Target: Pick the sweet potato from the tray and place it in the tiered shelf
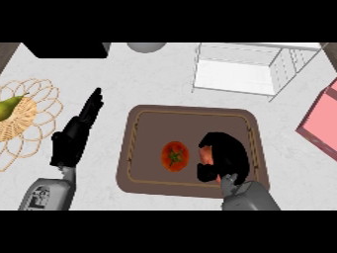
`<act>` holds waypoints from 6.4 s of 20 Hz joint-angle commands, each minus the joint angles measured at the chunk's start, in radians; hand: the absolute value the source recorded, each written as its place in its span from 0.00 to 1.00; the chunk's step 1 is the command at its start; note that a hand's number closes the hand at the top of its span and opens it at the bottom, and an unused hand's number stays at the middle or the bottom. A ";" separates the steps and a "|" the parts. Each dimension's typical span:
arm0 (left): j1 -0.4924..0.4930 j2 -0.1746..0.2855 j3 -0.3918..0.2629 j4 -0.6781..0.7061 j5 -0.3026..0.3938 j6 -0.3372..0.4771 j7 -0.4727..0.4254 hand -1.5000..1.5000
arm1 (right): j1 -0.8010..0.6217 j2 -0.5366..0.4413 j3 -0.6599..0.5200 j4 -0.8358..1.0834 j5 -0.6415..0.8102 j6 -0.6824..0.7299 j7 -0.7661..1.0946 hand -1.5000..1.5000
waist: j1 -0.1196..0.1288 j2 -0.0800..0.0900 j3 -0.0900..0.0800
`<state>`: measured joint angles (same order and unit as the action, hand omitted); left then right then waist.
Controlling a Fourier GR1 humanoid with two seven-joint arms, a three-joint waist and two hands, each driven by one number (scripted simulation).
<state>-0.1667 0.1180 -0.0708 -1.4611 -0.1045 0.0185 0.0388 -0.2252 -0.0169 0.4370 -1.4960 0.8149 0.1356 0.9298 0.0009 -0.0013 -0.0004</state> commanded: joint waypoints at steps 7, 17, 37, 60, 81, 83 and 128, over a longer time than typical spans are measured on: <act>-0.058 -0.028 0.028 0.047 -0.036 0.005 0.009 0.50 | 0.010 0.016 0.035 -0.022 0.077 -0.046 -0.015 1.00 | -0.001 0.001 0.000; -0.043 -0.049 -0.025 0.033 -0.044 -0.014 0.004 0.50 | -0.496 0.017 0.361 0.256 -0.143 -0.461 0.290 1.00 | 0.056 0.008 0.001; 0.006 -0.030 0.015 0.003 -0.030 -0.006 0.009 0.50 | -0.846 0.016 0.169 0.082 0.244 -0.459 0.556 1.00 | 0.002 -0.017 -0.001; -0.026 -0.053 0.009 0.054 -0.063 0.015 -0.019 0.50 | -1.010 -0.020 -0.241 0.119 0.543 -0.191 0.351 1.00 | -0.010 -0.003 0.000; -0.029 -0.029 0.037 0.011 -0.025 -0.044 -0.004 0.50 | -1.037 -0.102 -0.392 0.618 0.660 -0.523 -0.004 1.00 | 0.016 0.006 0.000; -0.028 -0.042 0.034 0.026 -0.043 -0.019 -0.018 0.50 | -0.991 -0.123 -0.432 0.536 0.619 -0.545 -0.006 1.00 | 0.006 0.003 0.000; -0.026 -0.032 0.070 0.054 -0.026 -0.052 -0.041 0.50 | -0.970 -0.230 -0.732 0.314 0.288 -0.866 -0.084 0.00 | -0.007 -0.003 0.000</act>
<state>-0.1744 0.0764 -0.0167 -1.4154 -0.1475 -0.0188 -0.0050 -1.1671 -0.2262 -0.2551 -1.0998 1.1244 -0.6832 0.8011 -0.0006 -0.0021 0.0000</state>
